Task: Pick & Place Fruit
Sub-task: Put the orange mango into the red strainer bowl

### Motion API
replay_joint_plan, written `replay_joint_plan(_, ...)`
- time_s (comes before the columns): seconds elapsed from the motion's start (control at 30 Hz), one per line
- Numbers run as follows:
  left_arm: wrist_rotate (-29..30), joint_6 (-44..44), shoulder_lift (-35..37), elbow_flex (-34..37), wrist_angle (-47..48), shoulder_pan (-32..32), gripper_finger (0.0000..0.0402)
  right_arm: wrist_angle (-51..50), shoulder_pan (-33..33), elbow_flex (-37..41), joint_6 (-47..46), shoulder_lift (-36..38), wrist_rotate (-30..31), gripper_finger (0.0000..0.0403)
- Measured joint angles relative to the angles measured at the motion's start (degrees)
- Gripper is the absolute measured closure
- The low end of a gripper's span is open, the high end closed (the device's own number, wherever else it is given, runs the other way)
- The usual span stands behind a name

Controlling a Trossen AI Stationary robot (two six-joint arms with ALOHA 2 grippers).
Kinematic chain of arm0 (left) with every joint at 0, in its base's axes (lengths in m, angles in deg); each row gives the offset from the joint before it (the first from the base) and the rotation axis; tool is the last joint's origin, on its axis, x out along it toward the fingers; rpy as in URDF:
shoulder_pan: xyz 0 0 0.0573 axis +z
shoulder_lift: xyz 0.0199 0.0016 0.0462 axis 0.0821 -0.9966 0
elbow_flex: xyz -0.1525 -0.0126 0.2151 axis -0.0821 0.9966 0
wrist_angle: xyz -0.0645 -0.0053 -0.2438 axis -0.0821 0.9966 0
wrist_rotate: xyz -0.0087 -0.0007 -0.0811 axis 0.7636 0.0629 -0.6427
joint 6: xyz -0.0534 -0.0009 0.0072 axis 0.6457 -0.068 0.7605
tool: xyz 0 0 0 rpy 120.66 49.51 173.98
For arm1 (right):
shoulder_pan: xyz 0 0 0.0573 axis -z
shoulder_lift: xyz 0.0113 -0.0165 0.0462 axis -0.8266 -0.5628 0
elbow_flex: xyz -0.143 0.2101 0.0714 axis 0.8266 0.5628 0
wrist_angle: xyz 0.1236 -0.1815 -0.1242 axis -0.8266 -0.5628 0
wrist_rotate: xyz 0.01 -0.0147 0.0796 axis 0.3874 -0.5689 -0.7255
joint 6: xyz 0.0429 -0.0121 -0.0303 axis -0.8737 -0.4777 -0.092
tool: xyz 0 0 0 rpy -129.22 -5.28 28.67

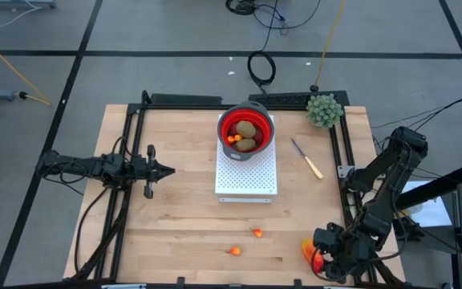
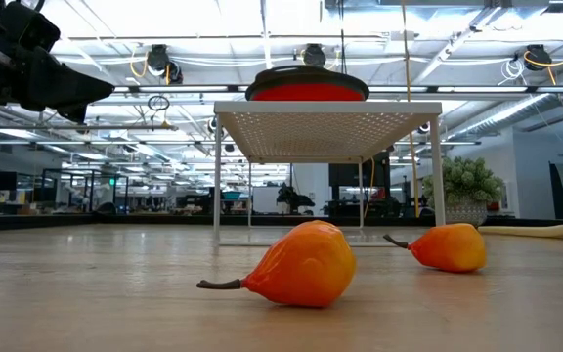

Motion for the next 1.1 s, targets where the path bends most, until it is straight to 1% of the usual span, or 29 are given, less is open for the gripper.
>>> replay_joint_plan(0.17,0.0,-0.32,-0.01,0.0,0.0,0.0,0.0382,-0.04,0.01,2.73,-5.18,0.0,-0.25,0.0132)
replay_joint_plan(0.3,0.0,-0.13,0.0,-0.01,0.0,0.0,0.0382,-0.47,0.03,3.87,-5.7,0.0,-0.19,0.0134)
replay_joint_plan(0.43,0.0,-0.02,0.0,0.0,0.0,0.01,0.0382,-0.73,0.03,4.05,-5.83,0.04,-0.17,0.0127)
replay_joint_plan(0.63,0.0,-0.02,0.0,0.0,0.0,0.0,0.0382,-0.74,0.03,4.05,-5.93,0.04,-0.23,0.0088)
replay_joint_plan(0.9,0.0,0.0,-0.02,0.0,0.0,0.02,0.0382,-1.61,0.03,4.05,-5.68,0.04,-0.14,0.0009)
replay_joint_plan(1.0,0.0,0.0,0.0,0.0,-0.01,0.0,0.0382,-3.11,0.03,4.05,-6.2,0.04,-0.14,0.0011)
replay_joint_plan(1.1,0.0,0.0,-0.01,0.0,0.0,0.0,0.0382,-2.46,0.03,4.05,-4.91,0.04,-0.34,0.0016)
